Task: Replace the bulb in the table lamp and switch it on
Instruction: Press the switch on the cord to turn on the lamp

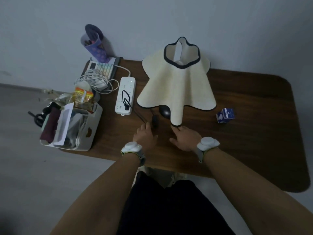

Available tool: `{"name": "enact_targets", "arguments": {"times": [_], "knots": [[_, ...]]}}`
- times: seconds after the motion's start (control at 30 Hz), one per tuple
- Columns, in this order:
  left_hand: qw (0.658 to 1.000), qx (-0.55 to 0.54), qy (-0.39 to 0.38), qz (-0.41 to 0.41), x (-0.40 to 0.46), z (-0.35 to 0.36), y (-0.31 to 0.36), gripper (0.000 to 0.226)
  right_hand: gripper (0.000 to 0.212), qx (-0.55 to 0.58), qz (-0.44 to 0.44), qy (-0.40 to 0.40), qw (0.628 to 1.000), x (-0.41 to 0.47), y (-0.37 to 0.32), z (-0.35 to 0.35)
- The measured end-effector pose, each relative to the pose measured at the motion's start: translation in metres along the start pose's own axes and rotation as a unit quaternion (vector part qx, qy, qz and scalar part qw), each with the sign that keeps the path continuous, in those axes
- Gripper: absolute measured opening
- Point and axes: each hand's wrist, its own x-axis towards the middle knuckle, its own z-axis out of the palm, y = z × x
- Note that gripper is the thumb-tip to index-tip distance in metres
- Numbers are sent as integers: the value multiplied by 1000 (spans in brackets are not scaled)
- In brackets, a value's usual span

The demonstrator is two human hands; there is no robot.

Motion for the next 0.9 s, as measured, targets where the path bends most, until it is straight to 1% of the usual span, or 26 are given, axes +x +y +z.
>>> {"name": "enact_targets", "arguments": {"times": [0.1, 0.2, 0.3, 0.37, 0.43, 0.5, 0.6, 0.67, 0.8, 0.9], "knots": [[1000, -2, -13, 25, 9, -5, -14, 75, 76, 3, 1, 2, 1000, 9, -15, 7], [997, 1, -49, 67, 21, -8, -20, 74, 78, 20, 12, -4, 1000, 16, -20, 13], [990, 31, -94, 104, 33, -3, -21, 72, 79, 41, 35, -20, 998, 20, -23, 20], [985, 52, -121, 114, 38, 2, -20, 74, 79, 50, 46, -23, 997, 21, -24, 24], [984, 60, -125, 115, 37, 4, -17, 73, 79, 50, 49, -26, 997, 21, -23, 24], [985, 57, -106, 120, 37, 4, -14, 65, 79, 53, 57, -26, 997, 22, -23, 23], [989, 49, -93, 107, 34, 2, -12, 49, 78, 58, 70, -26, 996, 23, -24, 22], [993, 23, -85, 82, 33, 1, -12, 44, 79, 59, 76, -24, 995, 23, -25, 21], [994, -80, -69, 9, 32, 2, -14, 57, 79, 61, 86, -12, 994, 24, -27, 19], [992, -116, -45, -12, 33, 2, -17, 62, 79, 51, 85, -12, 995, 25, -27, 17]]}}
